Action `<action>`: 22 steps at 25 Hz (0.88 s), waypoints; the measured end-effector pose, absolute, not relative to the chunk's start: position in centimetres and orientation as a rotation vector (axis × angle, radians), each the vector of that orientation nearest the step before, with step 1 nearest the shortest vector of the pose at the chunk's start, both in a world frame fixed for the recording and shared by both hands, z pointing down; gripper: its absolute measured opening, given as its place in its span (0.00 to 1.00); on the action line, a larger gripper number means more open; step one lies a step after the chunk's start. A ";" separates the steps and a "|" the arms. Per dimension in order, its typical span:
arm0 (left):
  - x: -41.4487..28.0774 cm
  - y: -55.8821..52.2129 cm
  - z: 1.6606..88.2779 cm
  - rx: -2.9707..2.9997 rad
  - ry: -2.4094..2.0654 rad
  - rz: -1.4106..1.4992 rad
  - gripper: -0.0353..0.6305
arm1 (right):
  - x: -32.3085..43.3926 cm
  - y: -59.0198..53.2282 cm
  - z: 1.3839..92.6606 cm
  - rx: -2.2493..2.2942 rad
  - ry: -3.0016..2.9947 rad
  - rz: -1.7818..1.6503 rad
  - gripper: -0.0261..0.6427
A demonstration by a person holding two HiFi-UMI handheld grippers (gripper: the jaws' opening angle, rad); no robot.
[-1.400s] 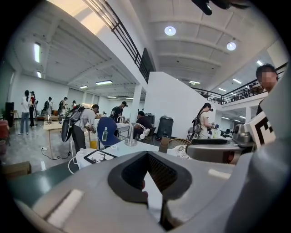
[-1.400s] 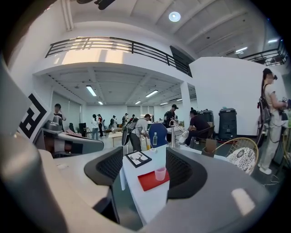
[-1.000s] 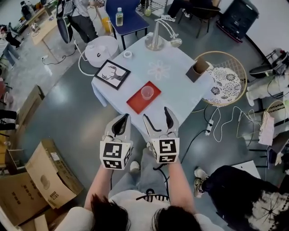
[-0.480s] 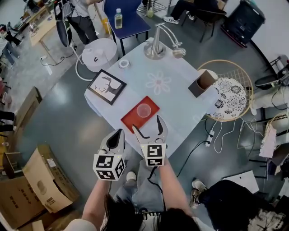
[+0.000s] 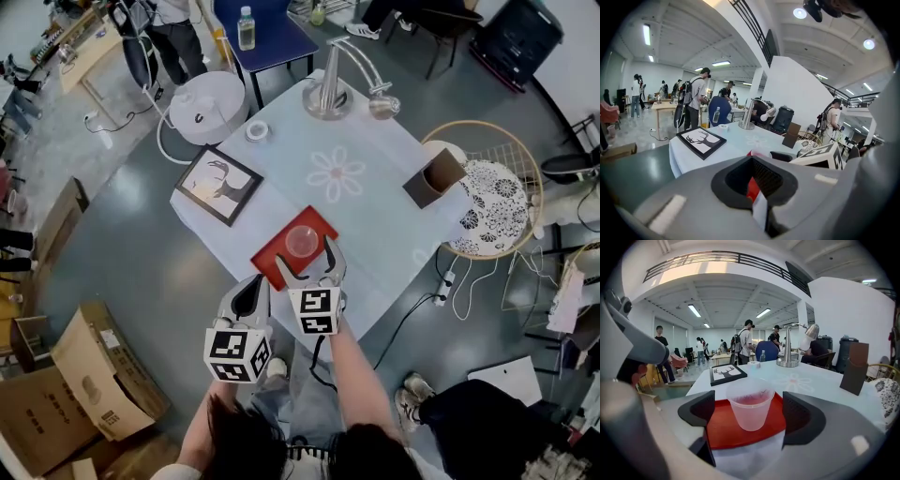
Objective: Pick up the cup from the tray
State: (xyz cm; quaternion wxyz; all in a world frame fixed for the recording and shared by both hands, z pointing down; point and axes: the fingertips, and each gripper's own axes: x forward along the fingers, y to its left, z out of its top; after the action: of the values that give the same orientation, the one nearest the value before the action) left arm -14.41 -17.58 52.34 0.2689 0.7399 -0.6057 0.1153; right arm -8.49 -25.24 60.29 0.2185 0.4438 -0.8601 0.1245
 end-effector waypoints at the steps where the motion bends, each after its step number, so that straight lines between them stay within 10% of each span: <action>1: -14.3 -17.7 52.4 2.004 -1.632 0.323 0.05 | -8.5 -25.5 60.5 1.230 -2.373 0.347 0.74; 6: -15.0 -17.9 53.1 1.968 -1.642 0.316 0.05 | -8.1 -26.5 61.3 1.262 -2.314 0.328 0.53; 22: -13.4 -17.2 52.6 2.026 -1.625 0.381 0.05 | -6.3 -25.1 57.2 1.324 -2.356 0.253 0.51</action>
State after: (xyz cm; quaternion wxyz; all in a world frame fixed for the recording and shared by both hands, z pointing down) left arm -13.41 -17.19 52.57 0.2555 0.7461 -0.5985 0.1405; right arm -6.27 -25.07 57.25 0.2122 0.4767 -0.8482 0.0909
